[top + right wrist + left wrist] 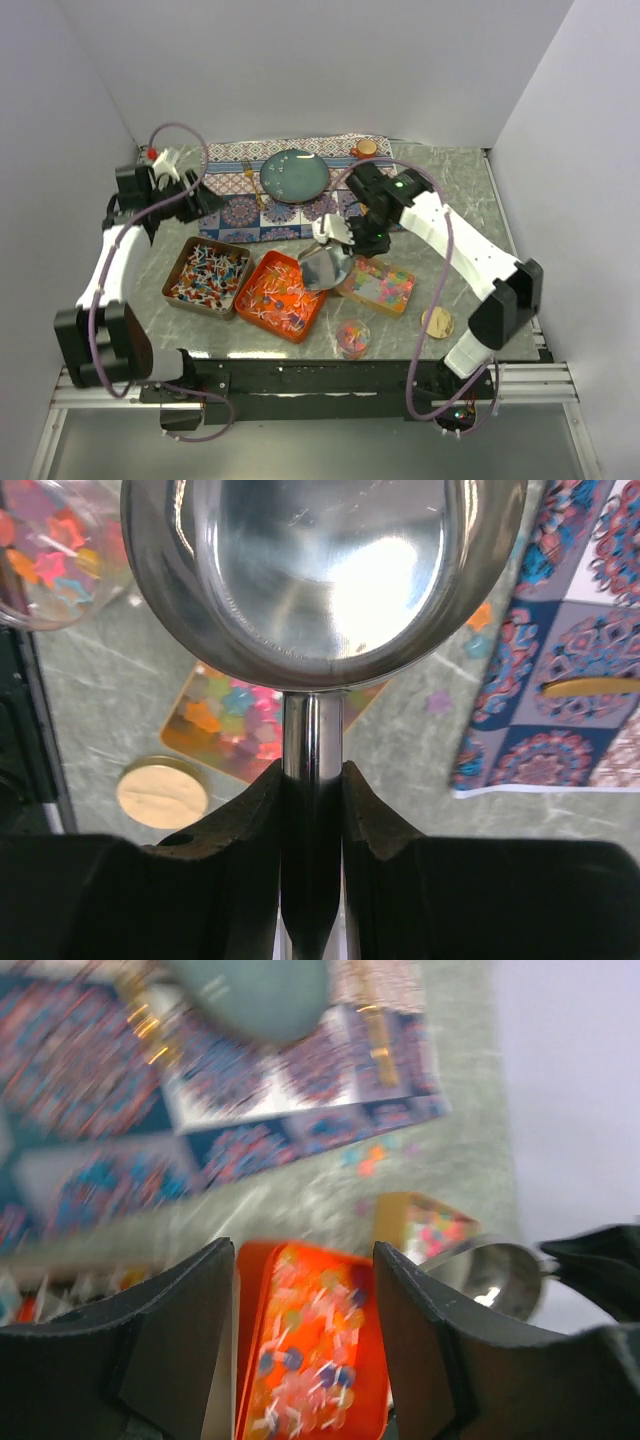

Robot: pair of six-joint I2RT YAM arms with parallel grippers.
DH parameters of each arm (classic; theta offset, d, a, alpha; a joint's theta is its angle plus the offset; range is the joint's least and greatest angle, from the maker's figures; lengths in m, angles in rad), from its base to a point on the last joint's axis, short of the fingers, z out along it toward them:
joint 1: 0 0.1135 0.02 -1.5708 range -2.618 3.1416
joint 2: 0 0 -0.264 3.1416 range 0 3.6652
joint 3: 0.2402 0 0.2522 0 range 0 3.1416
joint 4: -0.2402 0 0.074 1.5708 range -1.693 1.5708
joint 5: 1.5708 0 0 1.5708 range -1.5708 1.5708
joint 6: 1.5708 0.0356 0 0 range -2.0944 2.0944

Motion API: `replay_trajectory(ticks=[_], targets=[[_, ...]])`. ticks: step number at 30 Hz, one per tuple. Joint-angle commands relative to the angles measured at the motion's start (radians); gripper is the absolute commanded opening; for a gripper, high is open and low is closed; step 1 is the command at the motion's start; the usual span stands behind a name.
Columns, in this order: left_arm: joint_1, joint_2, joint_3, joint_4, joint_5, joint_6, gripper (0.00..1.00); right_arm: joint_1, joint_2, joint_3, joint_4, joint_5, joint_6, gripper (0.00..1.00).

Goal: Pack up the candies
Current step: Scoop the fake candies from the storage box.

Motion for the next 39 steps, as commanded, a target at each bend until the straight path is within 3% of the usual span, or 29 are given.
replay_trajectory(ticks=[1,5,7,10,11,12,13,25,32,39], targets=[[0.013,-0.171,-0.11,-0.117,-0.305,-0.023,0.64,0.084,0.09,0.157,-0.099,0.123,-0.033,0.0],[0.071,-0.293,-0.219,-0.209,-0.458,-0.121,0.62,0.165,0.174,0.246,-0.144,0.233,-0.002,0.0],[0.091,-0.336,-0.248,-0.215,-0.464,-0.147,0.61,0.202,0.217,0.274,-0.145,0.318,0.035,0.0],[0.092,-0.359,-0.294,-0.195,-0.427,-0.152,0.49,0.243,0.239,0.263,-0.145,0.417,0.043,0.0],[0.092,-0.363,-0.319,-0.185,-0.43,-0.159,0.22,0.255,0.243,0.262,-0.147,0.44,0.049,0.0],[0.092,-0.366,-0.333,-0.181,-0.432,-0.173,0.07,0.275,0.246,0.254,-0.147,0.469,0.05,0.0],[0.094,-0.373,-0.349,-0.183,-0.43,-0.181,0.01,0.285,0.248,0.24,-0.147,0.509,0.049,0.0],[0.091,-0.368,-0.572,-0.12,-0.334,-0.362,0.01,0.386,0.378,0.276,-0.147,0.729,0.039,0.0],[0.05,-0.331,-0.607,-0.092,-0.309,-0.383,0.01,0.458,0.487,0.277,-0.149,0.723,0.073,0.0],[-0.003,-0.313,-0.636,-0.043,-0.278,-0.414,0.01,0.492,0.614,0.439,-0.147,0.692,0.102,0.0]])
